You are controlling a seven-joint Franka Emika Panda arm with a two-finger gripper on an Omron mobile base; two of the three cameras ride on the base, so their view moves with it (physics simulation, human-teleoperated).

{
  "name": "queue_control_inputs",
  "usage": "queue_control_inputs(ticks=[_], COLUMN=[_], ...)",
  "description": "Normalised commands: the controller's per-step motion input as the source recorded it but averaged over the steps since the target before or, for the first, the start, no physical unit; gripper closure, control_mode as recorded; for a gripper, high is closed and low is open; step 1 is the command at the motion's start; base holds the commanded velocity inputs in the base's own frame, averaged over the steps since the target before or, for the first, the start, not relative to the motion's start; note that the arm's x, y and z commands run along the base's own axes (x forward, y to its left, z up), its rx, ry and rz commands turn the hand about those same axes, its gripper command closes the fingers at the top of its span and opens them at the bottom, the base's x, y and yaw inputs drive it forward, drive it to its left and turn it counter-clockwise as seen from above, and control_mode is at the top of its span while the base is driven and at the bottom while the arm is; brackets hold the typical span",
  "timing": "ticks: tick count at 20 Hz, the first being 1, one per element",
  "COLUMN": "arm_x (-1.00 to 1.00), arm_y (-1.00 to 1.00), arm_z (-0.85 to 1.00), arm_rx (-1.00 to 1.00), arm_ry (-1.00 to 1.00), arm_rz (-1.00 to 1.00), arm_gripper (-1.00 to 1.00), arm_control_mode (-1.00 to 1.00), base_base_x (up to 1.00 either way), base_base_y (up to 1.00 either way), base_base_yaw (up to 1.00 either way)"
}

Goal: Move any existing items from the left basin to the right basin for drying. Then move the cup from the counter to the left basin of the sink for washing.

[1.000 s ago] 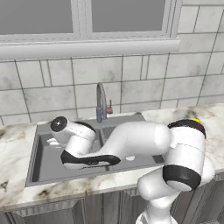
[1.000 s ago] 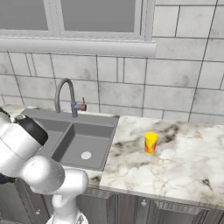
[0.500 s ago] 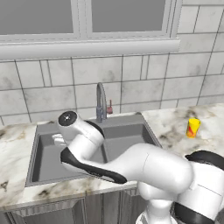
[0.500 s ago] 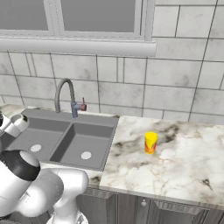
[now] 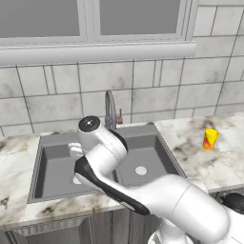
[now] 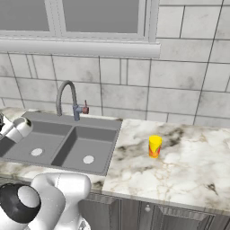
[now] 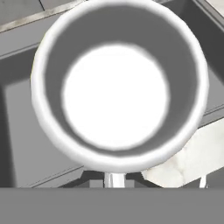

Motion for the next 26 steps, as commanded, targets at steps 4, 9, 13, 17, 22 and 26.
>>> queue_control_inputs(ticks=[4,9,13,17,22,26], arm_x=[-0.18,-0.13,-0.08,-0.12,-0.15,-0.14], arm_y=[-0.41,-0.52,-0.55,-0.57,-0.60,-0.61], arm_z=[0.14,0.05,0.00,0.00,0.00,0.00], arm_rx=[0.00,0.00,0.00,0.01,0.02,0.03], arm_ry=[0.03,0.03,0.03,0.00,0.00,0.00], arm_rz=[-0.04,-0.04,-0.02,-0.01,-0.01,-0.01], arm_gripper=[1.00,1.00,1.00,1.00,1.00,1.00], arm_control_mode=[-1.00,-1.00,-1.00,-1.00,-1.00,-1.00], base_base_x=[0.00,0.00,0.00,0.00,0.00,0.00], base_base_y=[0.00,0.00,0.00,0.00,0.00,0.00], base_base_yaw=[0.00,0.00,0.00,0.00,0.00,0.00])
